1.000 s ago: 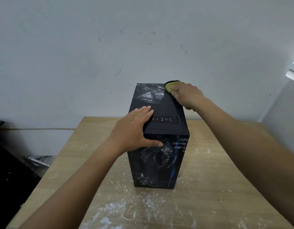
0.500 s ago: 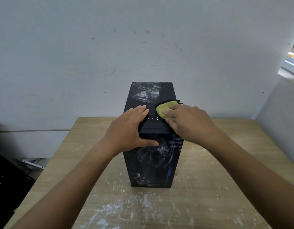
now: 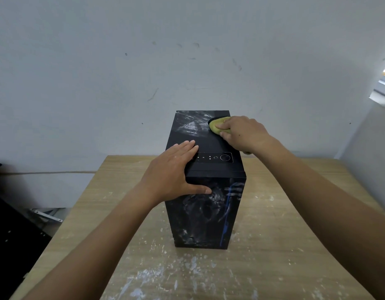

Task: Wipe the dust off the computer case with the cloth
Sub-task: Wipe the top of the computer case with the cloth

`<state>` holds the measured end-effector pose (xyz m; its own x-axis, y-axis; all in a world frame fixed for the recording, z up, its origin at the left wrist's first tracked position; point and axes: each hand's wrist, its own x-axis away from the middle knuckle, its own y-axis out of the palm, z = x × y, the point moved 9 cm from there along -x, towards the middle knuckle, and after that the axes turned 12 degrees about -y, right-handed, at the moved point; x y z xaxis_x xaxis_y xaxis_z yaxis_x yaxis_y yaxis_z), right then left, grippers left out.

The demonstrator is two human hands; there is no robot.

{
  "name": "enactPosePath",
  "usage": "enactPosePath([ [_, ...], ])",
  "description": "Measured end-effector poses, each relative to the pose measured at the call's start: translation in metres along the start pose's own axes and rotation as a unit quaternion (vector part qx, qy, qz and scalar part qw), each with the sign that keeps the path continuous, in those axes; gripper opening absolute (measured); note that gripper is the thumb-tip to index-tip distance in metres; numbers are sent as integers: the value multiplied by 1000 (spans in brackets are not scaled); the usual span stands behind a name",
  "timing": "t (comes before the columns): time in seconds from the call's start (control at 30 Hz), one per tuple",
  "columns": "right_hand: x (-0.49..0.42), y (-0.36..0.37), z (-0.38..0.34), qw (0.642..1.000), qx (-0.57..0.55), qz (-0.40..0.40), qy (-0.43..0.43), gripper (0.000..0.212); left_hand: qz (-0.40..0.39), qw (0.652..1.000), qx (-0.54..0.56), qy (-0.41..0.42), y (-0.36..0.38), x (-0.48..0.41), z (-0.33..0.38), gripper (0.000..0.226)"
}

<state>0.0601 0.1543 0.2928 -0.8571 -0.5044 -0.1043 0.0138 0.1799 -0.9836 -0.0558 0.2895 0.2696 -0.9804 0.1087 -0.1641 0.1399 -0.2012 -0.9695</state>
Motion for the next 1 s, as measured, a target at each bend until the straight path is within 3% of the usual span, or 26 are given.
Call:
enactPosePath([
  [0.47,3,1,-43,987,-13,-31,-158,31,33,999,34,23,-1,0,-2,115],
  [0.8,-57,14,-101,978,-36,-77,-190,29,41,998,39,23,-5,1,-1,110],
  [1.0,-61,26,-126,965,-128,-95,-210,27,44,998,33,15,-4,-1,-2,108],
])
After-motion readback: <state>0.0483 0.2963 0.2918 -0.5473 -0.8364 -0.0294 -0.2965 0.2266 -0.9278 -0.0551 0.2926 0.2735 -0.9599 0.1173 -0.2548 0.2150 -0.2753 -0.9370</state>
